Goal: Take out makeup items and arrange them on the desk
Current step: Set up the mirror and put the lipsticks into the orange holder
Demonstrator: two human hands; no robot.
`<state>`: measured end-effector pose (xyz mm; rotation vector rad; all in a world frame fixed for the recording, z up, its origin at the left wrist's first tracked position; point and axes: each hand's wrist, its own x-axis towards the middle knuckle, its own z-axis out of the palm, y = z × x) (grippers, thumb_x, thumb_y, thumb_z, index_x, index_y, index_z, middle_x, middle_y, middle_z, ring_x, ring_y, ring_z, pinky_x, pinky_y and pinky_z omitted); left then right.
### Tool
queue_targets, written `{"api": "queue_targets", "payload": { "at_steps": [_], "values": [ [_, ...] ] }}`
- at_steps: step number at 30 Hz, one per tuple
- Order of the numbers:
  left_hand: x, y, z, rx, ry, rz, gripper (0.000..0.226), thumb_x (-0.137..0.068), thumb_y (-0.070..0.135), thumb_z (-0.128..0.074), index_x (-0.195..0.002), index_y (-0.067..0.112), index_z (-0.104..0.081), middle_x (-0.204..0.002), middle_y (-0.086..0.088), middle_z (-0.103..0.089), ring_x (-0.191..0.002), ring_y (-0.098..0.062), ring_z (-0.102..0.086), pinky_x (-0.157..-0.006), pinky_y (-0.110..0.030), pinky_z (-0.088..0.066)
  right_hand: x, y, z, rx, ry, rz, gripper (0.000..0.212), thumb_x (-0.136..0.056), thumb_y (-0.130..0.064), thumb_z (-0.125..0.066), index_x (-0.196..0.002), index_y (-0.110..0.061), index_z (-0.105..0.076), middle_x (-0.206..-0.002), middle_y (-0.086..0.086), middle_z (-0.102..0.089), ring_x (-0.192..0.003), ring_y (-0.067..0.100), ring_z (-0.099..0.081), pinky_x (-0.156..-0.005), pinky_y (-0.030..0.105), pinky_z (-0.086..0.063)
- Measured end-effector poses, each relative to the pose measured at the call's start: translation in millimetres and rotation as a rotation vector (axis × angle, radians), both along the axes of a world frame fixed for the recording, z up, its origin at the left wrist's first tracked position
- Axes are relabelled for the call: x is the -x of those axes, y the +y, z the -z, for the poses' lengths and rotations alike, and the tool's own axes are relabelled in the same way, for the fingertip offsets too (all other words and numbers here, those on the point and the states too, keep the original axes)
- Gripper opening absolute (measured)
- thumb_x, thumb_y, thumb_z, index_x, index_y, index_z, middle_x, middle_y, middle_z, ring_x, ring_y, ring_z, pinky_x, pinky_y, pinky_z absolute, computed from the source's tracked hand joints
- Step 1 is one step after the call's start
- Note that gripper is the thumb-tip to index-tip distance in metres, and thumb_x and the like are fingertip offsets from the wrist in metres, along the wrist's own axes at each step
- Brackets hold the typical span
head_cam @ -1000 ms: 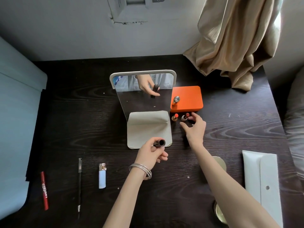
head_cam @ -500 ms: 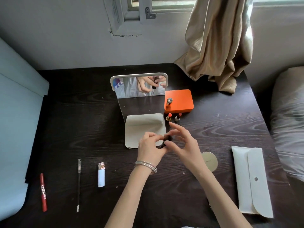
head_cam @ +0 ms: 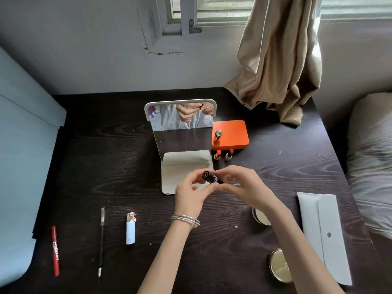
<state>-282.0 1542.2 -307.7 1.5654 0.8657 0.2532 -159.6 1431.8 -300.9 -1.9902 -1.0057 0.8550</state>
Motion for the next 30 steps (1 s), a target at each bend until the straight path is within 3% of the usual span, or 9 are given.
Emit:
{"api": "queue_targets", "payload": {
  "at_steps": [5, 8, 10, 12, 14, 17, 21, 26, 30],
  "values": [
    [-10.4, 0.3, 3.5, 0.025, -0.004, 0.005, 0.024, -0.074, 0.017, -0.076, -0.093, 0.030, -0.066, -0.093, 0.013, -0.068, -0.089, 0.006, -0.060, -0.073, -0.006, -0.047, -12.3, 4.9, 4.5, 0.019, -0.121, 0.000, 0.034, -0.077, -0.018, -0.075, -0.109, -0.023, -0.064, -0.099, -0.006, -0.064, -0.092, -0.006, -0.058, -0.087, 0.018, -0.048],
    [-19.3, 2.4, 4.6, 0.138, 0.016, 0.012, 0.017, -0.080, 0.018, -0.071, -0.091, 0.027, -0.063, -0.089, 0.013, -0.066, -0.086, 0.001, -0.062, -0.071, -0.005, -0.048, -18.7, 4.9, 2.4, -0.056, -0.074, 0.095, 0.031, -0.077, -0.014, -0.075, -0.102, -0.027, -0.063, -0.100, -0.006, -0.065, -0.092, -0.001, -0.059, -0.083, 0.013, -0.047],
    [-25.9, 2.4, 3.7, 0.263, 0.003, 0.024, 0.012, -0.084, 0.019, -0.066, -0.091, 0.027, -0.062, -0.090, 0.009, -0.066, -0.086, 0.000, -0.061, -0.072, -0.008, -0.049, -20.6, 6.7, -1.4, -0.139, 0.032, 0.178, 0.031, -0.078, -0.011, -0.075, -0.103, -0.026, -0.064, -0.100, -0.004, -0.066, -0.091, 0.003, -0.062, -0.082, 0.014, -0.047],
    [-32.8, 2.4, 1.7, 0.424, -0.041, 0.015, 0.009, -0.086, 0.024, -0.062, -0.095, 0.026, -0.062, -0.093, 0.006, -0.068, -0.089, -0.006, -0.063, -0.082, -0.020, -0.050, -23.1, 8.5, -3.2, -0.197, 0.295, 0.235, 0.032, -0.080, -0.007, -0.072, -0.107, -0.022, -0.064, -0.103, 0.002, -0.067, -0.092, 0.010, -0.065, -0.081, 0.023, -0.053],
    [-38.7, 2.0, 0.3, 0.547, -0.086, 0.006, 0.025, -0.081, 0.035, -0.059, -0.101, 0.021, -0.063, -0.096, 0.002, -0.069, -0.093, -0.011, -0.063, -0.089, -0.031, -0.049, -27.5, 9.8, 0.2, -0.180, 0.421, 0.203, 0.031, -0.080, -0.006, -0.072, -0.109, -0.015, -0.065, -0.108, 0.011, -0.065, -0.096, 0.020, -0.066, -0.082, 0.032, -0.055],
    [-45.6, 2.4, 1.4, 0.635, -0.053, 0.021, 0.033, -0.088, 0.042, -0.047, -0.109, 0.020, -0.059, -0.102, 0.000, -0.069, -0.094, -0.013, -0.065, -0.092, -0.034, -0.047, -36.9, 15.4, 11.0, -0.146, 0.184, 0.261, 0.025, -0.078, -0.010, -0.075, -0.102, -0.011, -0.068, -0.102, 0.005, -0.068, -0.100, 0.021, -0.065, -0.093, 0.035, -0.051],
    [-44.8, 5.6, 9.0, 0.647, 0.111, 0.061, 0.033, -0.098, 0.040, -0.037, -0.121, 0.021, -0.050, -0.103, 0.005, -0.068, -0.094, -0.011, -0.064, -0.095, -0.034, -0.046, -57.4, 35.1, 21.1, -0.203, -0.132, 0.463, 0.022, -0.078, -0.009, -0.073, -0.091, -0.023, -0.062, -0.088, -0.013, -0.067, -0.087, 0.004, -0.063, -0.082, 0.013, -0.046],
    [-32.7, 10.2, 17.6, 0.644, 0.199, 0.050, 0.019, -0.099, 0.023, -0.041, -0.107, 0.019, -0.058, -0.097, 0.002, -0.067, -0.086, -0.010, -0.062, -0.093, -0.032, -0.047, -89.5, 57.3, 59.4, -0.069, -0.120, 0.541, 0.020, -0.078, -0.007, -0.072, -0.096, -0.013, -0.066, -0.093, -0.002, -0.069, -0.093, 0.012, -0.065, -0.092, 0.026, -0.049],
    [-27.0, 16.5, 23.0, 0.645, 0.219, 0.018, 0.018, -0.098, 0.017, -0.042, -0.104, 0.017, -0.059, -0.093, 0.002, -0.067, -0.083, -0.009, -0.061, -0.083, -0.024, -0.047, -103.8, 62.7, 81.9, 0.089, -0.130, 0.562, 0.022, -0.080, -0.013, -0.069, -0.102, -0.014, -0.067, -0.106, 0.003, -0.069, -0.104, 0.020, -0.062, -0.095, 0.036, -0.047]
  ]
}}
